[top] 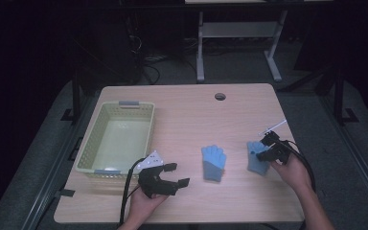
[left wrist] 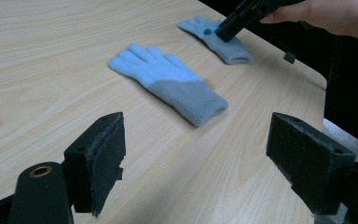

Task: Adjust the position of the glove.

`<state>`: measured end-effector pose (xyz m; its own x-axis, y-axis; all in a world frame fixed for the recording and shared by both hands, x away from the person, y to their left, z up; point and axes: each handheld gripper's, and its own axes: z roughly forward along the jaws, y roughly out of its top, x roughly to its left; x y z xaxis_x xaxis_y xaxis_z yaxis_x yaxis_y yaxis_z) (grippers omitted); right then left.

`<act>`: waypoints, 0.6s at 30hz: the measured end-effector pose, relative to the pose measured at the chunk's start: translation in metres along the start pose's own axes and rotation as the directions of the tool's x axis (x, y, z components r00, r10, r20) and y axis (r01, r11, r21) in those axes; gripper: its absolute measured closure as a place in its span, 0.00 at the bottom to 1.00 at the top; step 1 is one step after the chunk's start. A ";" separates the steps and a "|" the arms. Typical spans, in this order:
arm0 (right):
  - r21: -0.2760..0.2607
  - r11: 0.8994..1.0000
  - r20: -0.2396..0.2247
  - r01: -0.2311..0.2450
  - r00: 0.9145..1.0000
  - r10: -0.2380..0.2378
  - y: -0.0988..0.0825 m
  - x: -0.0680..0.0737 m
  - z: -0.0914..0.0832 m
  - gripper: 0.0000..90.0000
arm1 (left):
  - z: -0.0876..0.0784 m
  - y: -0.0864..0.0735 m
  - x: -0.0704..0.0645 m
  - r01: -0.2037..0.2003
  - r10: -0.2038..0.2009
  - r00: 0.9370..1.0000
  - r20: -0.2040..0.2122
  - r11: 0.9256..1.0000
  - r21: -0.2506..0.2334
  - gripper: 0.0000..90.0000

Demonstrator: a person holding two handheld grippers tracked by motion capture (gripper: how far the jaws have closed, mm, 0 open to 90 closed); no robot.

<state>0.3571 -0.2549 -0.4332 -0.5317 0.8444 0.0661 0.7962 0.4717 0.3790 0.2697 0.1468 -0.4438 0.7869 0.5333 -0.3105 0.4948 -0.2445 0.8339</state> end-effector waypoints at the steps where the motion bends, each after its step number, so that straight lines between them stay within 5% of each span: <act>1: -0.016 1.000 0.013 0.015 1.000 -0.014 0.000 0.001 -0.004 0.93 | 0.000 0.000 0.000 0.006 -0.006 1.000 0.000 1.000 -0.004 0.22; 18: -0.097 0.993 -0.016 0.063 0.998 -0.065 0.016 0.025 -0.032 0.93 | -0.001 0.001 -0.001 0.004 -0.004 1.000 -0.001 1.000 -0.014 0.22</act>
<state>0.3475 -0.2343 -0.3956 -0.5872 0.8075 0.0563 0.7290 0.4972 0.4705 0.2693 0.1473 -0.4420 0.7845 0.5354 -0.3130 0.4925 -0.2312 0.8390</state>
